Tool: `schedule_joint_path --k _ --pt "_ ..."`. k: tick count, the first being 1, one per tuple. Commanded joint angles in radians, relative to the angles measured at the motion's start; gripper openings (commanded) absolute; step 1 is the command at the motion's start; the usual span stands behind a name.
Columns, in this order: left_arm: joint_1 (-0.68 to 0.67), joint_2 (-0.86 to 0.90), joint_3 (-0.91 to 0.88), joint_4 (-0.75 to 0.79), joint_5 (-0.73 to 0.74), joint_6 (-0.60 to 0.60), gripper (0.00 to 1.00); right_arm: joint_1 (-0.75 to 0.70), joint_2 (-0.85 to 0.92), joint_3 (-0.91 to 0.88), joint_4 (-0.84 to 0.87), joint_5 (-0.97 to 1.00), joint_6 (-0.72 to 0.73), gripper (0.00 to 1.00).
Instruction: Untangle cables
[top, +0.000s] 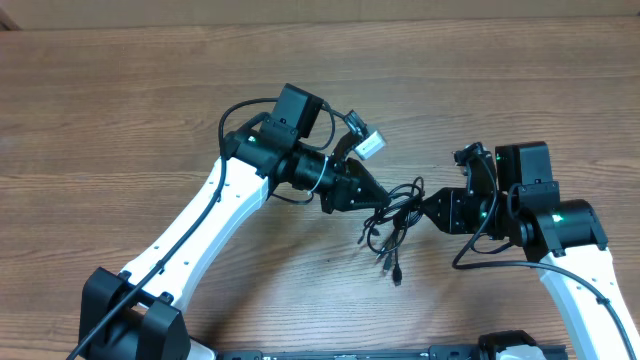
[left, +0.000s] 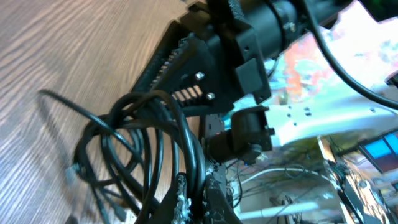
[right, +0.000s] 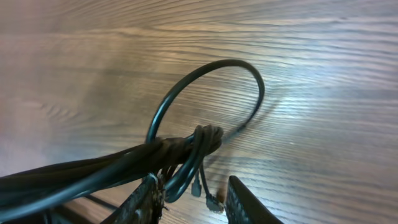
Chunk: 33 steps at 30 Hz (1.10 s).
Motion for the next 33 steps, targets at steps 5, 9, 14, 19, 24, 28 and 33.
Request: schedule_joint_path --k 5,9,14,19,24,28,33 --pt "0.000 -0.002 0.013 -0.013 0.229 0.183 0.04 -0.002 -0.003 0.002 0.047 -0.117 -0.174 0.34" --pt "0.000 -0.002 0.013 -0.012 0.235 0.196 0.04 -0.002 -0.003 0.002 0.060 -0.172 -0.290 0.40" --pt "0.000 -0.002 0.013 -0.012 0.200 0.185 0.04 -0.002 -0.003 0.002 0.059 -0.171 -0.281 1.00" --pt "0.000 -0.002 0.013 -0.049 0.187 0.163 0.04 -0.002 -0.003 0.002 0.102 -0.172 -0.282 1.00" --pt "0.000 -0.002 0.013 -0.048 0.232 0.163 0.04 -0.002 -0.003 0.002 0.149 -0.294 -0.444 1.00" --pt "0.000 -0.002 0.013 -0.048 0.269 0.163 0.04 -0.002 -0.003 0.002 0.144 -0.483 -0.707 0.97" --pt "0.004 -0.002 0.013 -0.048 0.306 0.163 0.04 -0.002 -0.002 0.002 0.118 -0.519 -0.809 0.34"
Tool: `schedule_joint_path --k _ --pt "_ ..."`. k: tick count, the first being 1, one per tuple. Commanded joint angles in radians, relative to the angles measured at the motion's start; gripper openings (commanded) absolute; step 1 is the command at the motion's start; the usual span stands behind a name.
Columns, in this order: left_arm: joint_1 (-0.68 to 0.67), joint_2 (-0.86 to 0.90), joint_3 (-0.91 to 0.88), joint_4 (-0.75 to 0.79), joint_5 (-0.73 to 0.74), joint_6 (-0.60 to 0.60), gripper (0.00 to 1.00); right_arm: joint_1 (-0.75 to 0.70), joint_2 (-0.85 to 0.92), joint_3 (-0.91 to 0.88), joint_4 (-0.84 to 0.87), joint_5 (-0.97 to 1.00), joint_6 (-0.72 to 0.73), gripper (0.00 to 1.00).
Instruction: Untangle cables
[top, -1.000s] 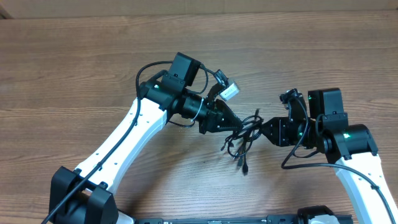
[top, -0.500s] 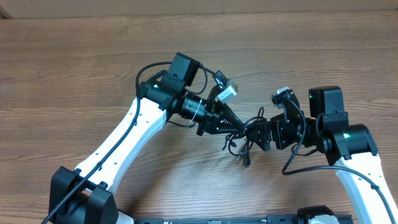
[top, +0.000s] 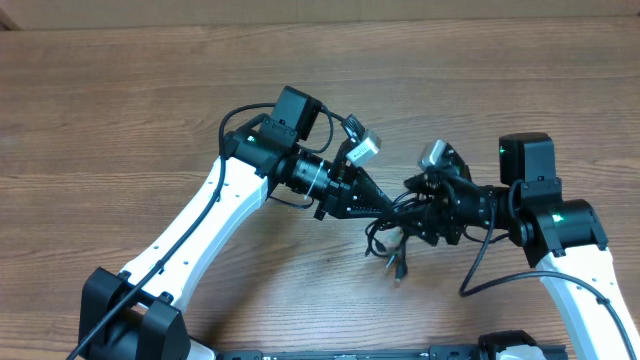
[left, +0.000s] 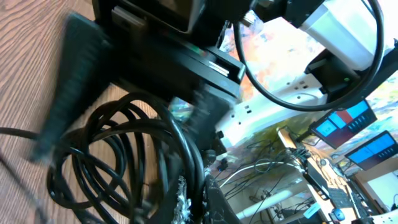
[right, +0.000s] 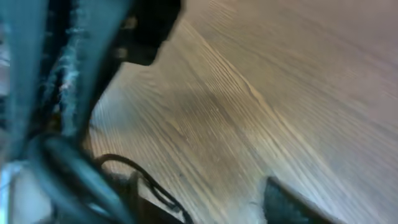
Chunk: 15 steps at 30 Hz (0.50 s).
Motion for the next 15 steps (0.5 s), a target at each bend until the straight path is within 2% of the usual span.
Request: schedule_joint_path --k 1,4,6,9,10,12,15 --pt "0.007 -0.002 0.013 0.002 0.066 0.004 0.04 -0.001 -0.002 0.003 -0.030 -0.061 -0.094 0.30" --pt "0.026 -0.002 0.013 0.005 0.021 0.003 0.04 -0.001 -0.003 0.003 -0.079 -0.061 -0.094 0.15" --pt "0.040 -0.002 0.013 0.001 -0.061 -0.008 0.04 -0.001 -0.003 0.003 -0.103 -0.061 -0.094 0.04" --pt "0.065 -0.002 0.013 0.000 -0.230 -0.102 0.04 -0.001 -0.003 0.003 -0.128 -0.061 -0.035 0.04" --pt "0.073 -0.002 0.013 0.000 -0.282 -0.157 0.13 -0.001 -0.003 0.003 -0.128 -0.061 0.008 0.04" --pt "0.077 -0.002 0.013 0.000 -0.285 -0.180 0.36 -0.001 -0.003 0.003 -0.127 -0.050 0.060 0.04" --pt "0.076 -0.002 0.013 -0.005 -0.266 -0.184 0.48 -0.001 -0.003 0.003 -0.123 -0.012 0.130 0.04"
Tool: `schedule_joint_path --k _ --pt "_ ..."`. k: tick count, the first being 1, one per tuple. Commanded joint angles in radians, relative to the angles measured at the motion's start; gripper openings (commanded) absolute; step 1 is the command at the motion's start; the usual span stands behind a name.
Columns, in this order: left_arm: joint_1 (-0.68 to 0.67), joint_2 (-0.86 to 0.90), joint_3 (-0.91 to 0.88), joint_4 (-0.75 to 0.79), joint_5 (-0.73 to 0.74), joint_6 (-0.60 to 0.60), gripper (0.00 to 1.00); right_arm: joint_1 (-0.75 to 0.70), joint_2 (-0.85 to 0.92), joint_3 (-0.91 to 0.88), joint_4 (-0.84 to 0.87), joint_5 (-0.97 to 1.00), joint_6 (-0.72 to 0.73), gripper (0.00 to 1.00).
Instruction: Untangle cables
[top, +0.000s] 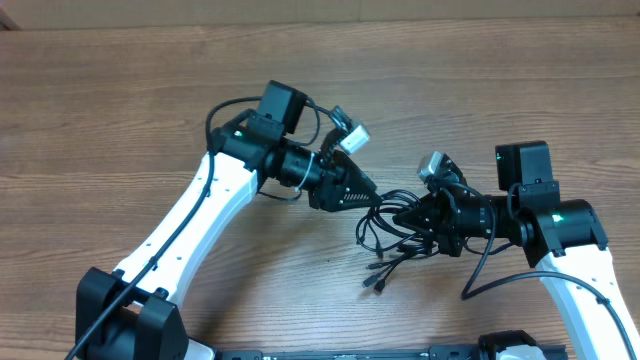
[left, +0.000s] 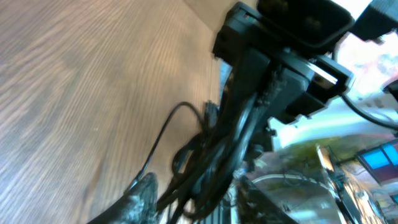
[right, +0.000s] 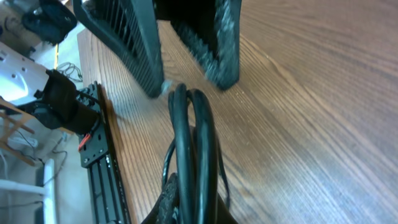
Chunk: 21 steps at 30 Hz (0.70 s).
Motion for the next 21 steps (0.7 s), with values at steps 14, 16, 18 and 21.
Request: schedule_joint_path --k 14,16,18,21 --pt "0.069 -0.030 0.013 -0.150 -0.069 -0.211 0.81 -0.002 -0.003 0.003 0.220 0.203 0.751 0.04" --pt "0.045 -0.030 0.013 -0.153 -0.090 -0.212 0.87 -0.003 -0.003 0.003 0.251 0.193 0.826 0.04" --pt "0.021 -0.030 0.013 -0.144 -0.145 -0.241 0.88 -0.003 -0.003 0.003 0.282 0.174 0.891 0.04" --pt "-0.017 -0.030 0.013 -0.115 -0.291 -0.378 0.90 -0.003 -0.003 0.003 0.309 0.128 0.954 0.04"
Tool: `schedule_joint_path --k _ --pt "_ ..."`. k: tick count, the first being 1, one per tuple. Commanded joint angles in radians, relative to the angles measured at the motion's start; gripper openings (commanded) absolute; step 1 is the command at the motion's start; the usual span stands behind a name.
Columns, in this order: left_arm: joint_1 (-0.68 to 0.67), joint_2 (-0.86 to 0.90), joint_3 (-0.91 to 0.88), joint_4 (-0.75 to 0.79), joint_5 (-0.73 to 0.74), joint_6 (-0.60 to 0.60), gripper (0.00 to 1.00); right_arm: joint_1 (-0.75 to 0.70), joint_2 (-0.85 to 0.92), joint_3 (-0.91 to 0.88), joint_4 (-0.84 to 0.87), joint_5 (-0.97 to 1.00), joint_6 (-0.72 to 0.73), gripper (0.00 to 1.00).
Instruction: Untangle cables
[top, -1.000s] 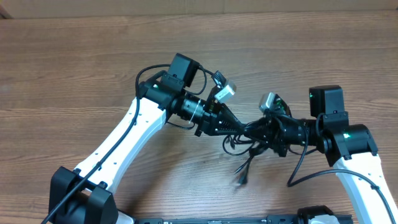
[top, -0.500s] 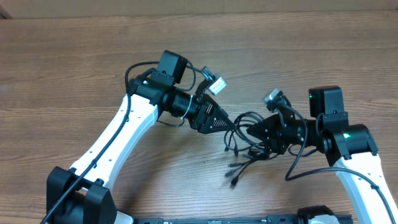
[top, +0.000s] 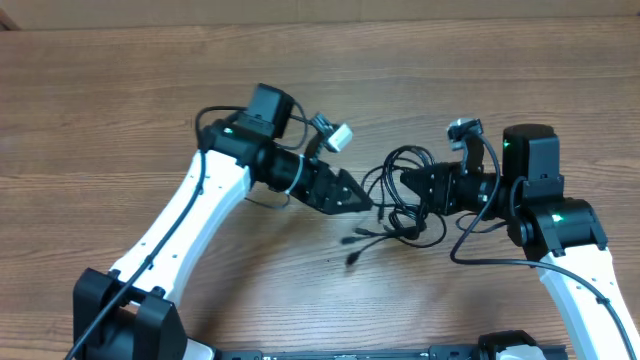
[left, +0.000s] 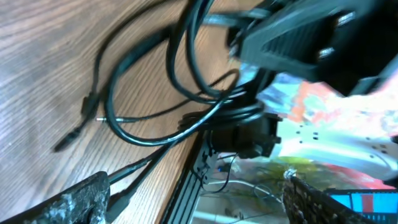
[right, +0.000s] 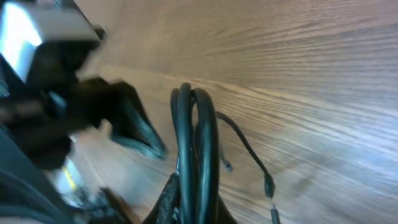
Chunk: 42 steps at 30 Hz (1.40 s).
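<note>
The tangle of thin black cables (top: 398, 190) lies mid-table, with a loop toward the far side and loose plug ends (top: 352, 240) trailing toward the near edge. My right gripper (top: 407, 186) grips it from the right. The right wrist view shows that gripper (right: 194, 190) shut on a doubled run of cable (right: 196, 130). My left gripper (top: 360, 201) sits just left of the tangle. In the left wrist view its fingers (left: 78, 200) stand wide apart, so the gripper (left: 193, 190) is open. A cable strand (left: 143, 168) runs past the left finger.
The wooden table (top: 120, 90) runs on all around the arms. Both arms reach in from the near edge, the left arm (top: 190, 215) crossing the left half and the right arm (top: 560, 235) at the right.
My left gripper has opened and let go of the strands. The right gripper has moved the bundle toward the far side and turned. More cable is spread out on the table.
First both grippers held the tangle from either side at mid-table. Then the right wrist had turned and stood close against the left gripper. After that each held strands a little apart. Now only the right holds the bundle, and the loose ends trail leftward.
</note>
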Motion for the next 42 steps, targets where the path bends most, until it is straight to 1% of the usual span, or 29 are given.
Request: schedule_joint_path --k 1,3,5,6,8,10,11,12,13,20,24,25,27,29,32,37,40,41,42 --pt "-0.041 -0.029 0.013 0.031 -0.180 -0.184 0.90 -0.003 -0.003 0.003 0.026 -0.071 0.149 0.04" --pt "-0.056 -0.029 0.013 0.070 -0.238 -0.326 0.93 -0.003 -0.003 0.003 0.035 -0.076 0.149 0.04" --pt "-0.074 -0.029 0.013 0.103 -0.243 -0.404 0.93 -0.002 -0.003 0.003 0.040 -0.076 0.149 0.04" --pt "-0.082 -0.029 0.013 0.115 -0.244 -0.426 0.90 -0.003 -0.003 0.003 0.042 -0.076 0.150 0.04" --pt "-0.105 -0.029 0.013 0.141 -0.261 -0.469 0.68 -0.002 -0.003 0.003 0.055 -0.076 0.156 0.04" --pt "-0.134 -0.029 0.013 0.154 -0.323 -0.517 0.38 -0.002 -0.003 0.003 0.066 -0.076 0.164 0.04" --pt "-0.147 -0.029 0.013 0.154 -0.363 -0.542 0.20 -0.002 -0.003 0.003 0.068 -0.076 0.171 0.04" --pt "-0.153 -0.029 0.013 0.153 -0.378 -0.552 0.07 -0.002 -0.003 0.003 0.068 -0.079 0.172 0.04" --pt "-0.160 -0.029 0.013 0.154 -0.393 -0.565 0.04 -0.002 -0.003 0.003 0.068 -0.087 0.171 0.04" --pt "-0.165 -0.029 0.013 0.158 -0.422 -0.599 0.04 -0.002 -0.003 0.003 0.053 -0.091 0.171 0.04" --pt "-0.165 -0.029 0.013 0.156 -0.478 -0.629 0.04 -0.002 -0.003 0.003 0.050 -0.093 0.171 0.04" --pt "-0.165 -0.029 0.013 0.151 -0.513 -0.638 0.04 -0.002 -0.003 0.003 0.043 -0.097 0.171 0.04" --pt "-0.165 -0.029 0.013 0.135 -0.600 -0.684 0.04 -0.002 -0.003 0.003 0.034 -0.103 0.171 0.04" --pt "-0.165 -0.029 0.013 0.104 -0.694 -0.761 0.04 -0.002 -0.003 0.003 0.019 -0.103 0.171 0.04" --pt "-0.165 -0.029 0.013 0.071 -0.761 -0.855 0.04 -0.002 -0.003 0.003 0.002 -0.102 0.170 0.04" --pt "-0.165 -0.029 0.013 0.070 -0.760 -0.860 0.04 -0.002 -0.003 0.003 0.004 -0.102 0.155 0.04" --pt "-0.165 -0.029 0.013 0.077 -0.681 -0.859 0.04 -0.002 -0.003 0.003 -0.002 -0.080 0.151 0.04" --pt "-0.165 -0.029 0.013 0.079 -0.659 -0.858 0.13 -0.002 -0.003 0.003 -0.006 -0.060 0.151 0.04" --pt "-0.165 -0.029 0.013 0.078 -0.646 -0.852 0.35 -0.002 -0.003 0.003 -0.011 -0.040 0.152 0.04"
